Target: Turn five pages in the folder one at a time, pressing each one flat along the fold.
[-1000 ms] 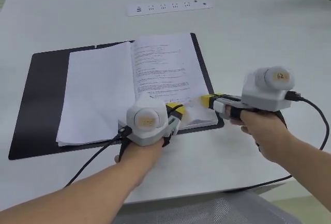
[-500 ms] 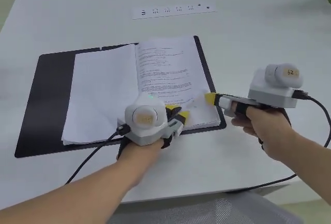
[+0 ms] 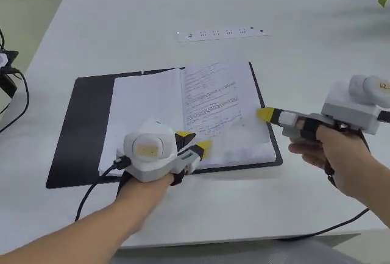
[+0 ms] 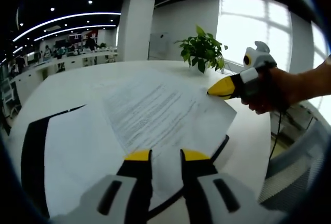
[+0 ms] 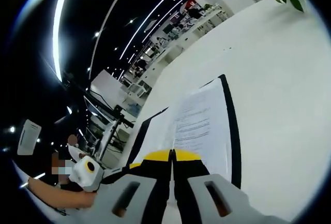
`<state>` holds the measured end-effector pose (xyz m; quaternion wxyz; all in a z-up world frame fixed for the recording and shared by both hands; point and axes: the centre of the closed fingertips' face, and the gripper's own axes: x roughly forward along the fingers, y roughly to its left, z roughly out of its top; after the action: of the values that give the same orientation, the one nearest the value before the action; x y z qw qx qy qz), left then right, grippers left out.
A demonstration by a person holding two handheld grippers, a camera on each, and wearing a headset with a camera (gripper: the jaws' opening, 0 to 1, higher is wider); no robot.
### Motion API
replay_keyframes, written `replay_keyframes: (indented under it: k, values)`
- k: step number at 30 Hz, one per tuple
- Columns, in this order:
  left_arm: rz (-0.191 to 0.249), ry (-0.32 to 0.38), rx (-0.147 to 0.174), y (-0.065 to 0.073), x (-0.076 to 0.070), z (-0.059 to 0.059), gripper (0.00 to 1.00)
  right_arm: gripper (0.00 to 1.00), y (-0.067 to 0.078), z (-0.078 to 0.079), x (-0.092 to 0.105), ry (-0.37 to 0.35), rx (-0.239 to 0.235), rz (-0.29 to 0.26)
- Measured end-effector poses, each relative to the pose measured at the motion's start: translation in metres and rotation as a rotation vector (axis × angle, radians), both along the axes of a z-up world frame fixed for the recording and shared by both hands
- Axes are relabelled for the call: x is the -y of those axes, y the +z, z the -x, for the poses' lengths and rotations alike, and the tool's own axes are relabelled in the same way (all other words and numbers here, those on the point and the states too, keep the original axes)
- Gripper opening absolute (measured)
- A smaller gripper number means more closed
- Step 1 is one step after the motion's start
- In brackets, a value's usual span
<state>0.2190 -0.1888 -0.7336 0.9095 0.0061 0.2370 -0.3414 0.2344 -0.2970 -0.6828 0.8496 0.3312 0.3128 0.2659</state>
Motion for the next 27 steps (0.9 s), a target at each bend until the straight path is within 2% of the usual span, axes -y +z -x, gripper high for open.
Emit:
replay_keyframes:
  k: [6,8,11,14,20,27]
  values:
    - [0.007,0.027,0.036,0.02,-0.033,0.005,0.21,0.0,0.024,0.001,-0.023,0.004,0.014,-0.074]
    - [0.006,0.039,0.042,0.023,-0.044,0.007,0.22,0.0,0.032,0.001,-0.033,0.004,0.012,-0.107]
    - [0.003,0.057,0.054,0.027,-0.06,0.011,0.21,0.0,0.038,-0.001,-0.039,0.011,0.017,-0.127]
    - [0.003,0.081,0.06,0.031,-0.077,0.015,0.21,0.0,0.047,0.001,-0.055,0.019,0.025,-0.154]
    - [0.012,0.117,0.071,0.037,-0.105,0.024,0.22,0.0,0.057,0.002,-0.091,0.058,0.033,-0.178]
    - [0.025,0.161,0.087,0.049,-0.141,0.032,0.22,0.0,0.058,0.002,-0.136,0.119,0.032,-0.186]
